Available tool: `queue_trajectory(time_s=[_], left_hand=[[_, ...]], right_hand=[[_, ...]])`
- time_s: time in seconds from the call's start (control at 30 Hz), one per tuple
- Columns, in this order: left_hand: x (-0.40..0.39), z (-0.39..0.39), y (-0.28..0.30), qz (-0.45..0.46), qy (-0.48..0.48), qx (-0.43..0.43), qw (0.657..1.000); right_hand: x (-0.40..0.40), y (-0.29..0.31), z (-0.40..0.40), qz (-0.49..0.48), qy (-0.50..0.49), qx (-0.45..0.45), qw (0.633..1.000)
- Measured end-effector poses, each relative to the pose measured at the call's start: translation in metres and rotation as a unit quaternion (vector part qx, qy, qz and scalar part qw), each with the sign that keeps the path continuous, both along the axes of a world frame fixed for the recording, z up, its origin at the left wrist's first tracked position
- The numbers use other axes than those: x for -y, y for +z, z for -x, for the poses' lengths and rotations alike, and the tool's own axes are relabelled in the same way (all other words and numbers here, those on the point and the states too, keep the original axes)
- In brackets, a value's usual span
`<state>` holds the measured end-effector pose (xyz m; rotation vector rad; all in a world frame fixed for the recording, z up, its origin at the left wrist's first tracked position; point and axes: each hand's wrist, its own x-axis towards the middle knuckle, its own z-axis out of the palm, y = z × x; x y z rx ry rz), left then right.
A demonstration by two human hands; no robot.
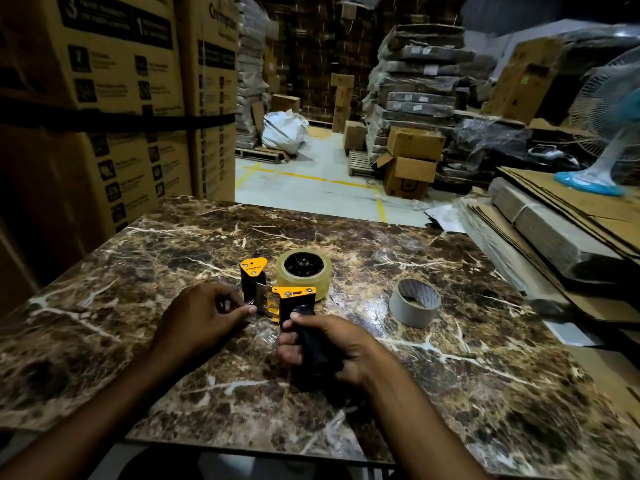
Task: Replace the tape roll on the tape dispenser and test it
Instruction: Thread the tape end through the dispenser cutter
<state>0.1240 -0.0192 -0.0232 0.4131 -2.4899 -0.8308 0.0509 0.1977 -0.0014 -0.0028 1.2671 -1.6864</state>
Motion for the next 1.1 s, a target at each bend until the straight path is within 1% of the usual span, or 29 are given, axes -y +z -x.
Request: queue_trajectory(time_s=[0.07, 0.23, 0.37, 0.47, 0.63, 0.67, 0.8, 0.93, 1.03, 1.1], left_hand=[[0.001, 0.001, -0.001, -0.005, -0.003, -0.002, 1.0], [0.005, 0.003, -0.008, -0.003, -0.01, -0.006, 1.0], [0.011, 0.005, -0.01, 0.002, -0.023, -0.008, 1.0], [0.014, 0.007, -0.009, -0.007, -0.031, -0.012, 0.999], [0.018, 0.007, -0.008, 0.009, -0.071, -0.026, 0.997], [0.018, 0.006, -0.007, 0.029, -0.082, -0.029, 0.996], [0.025, -0.001, -0.008, 0.182, -0.102, -0.023, 0.978], [0.035, -0.003, -0.003, 0.293, -0.173, -0.044, 0.939], [0.039, -0.003, 0.0, 0.366, -0.204, -0.068, 0.905], [0.043, -0.003, -0.002, 0.386, -0.224, -0.065, 0.893]], right_hand=[[0.0, -0.002, 0.002, 0.039, 0.002, 0.03, 0.999], [0.008, -0.006, 0.004, 0.073, 0.019, 0.062, 0.995], [0.013, -0.006, -0.004, 0.107, 0.001, 0.085, 0.991], [0.013, -0.008, -0.009, 0.099, -0.016, 0.086, 0.991], [0.016, -0.011, -0.008, 0.11, -0.043, 0.083, 0.99], [0.016, -0.011, -0.008, 0.108, -0.045, 0.079, 0.99], [0.016, -0.01, -0.011, 0.106, -0.042, 0.07, 0.991], [0.016, -0.01, -0.013, 0.1, -0.045, 0.059, 0.992], [0.015, -0.011, -0.016, 0.099, -0.043, 0.057, 0.992], [0.014, -0.011, -0.016, 0.099, -0.041, 0.055, 0.993]])
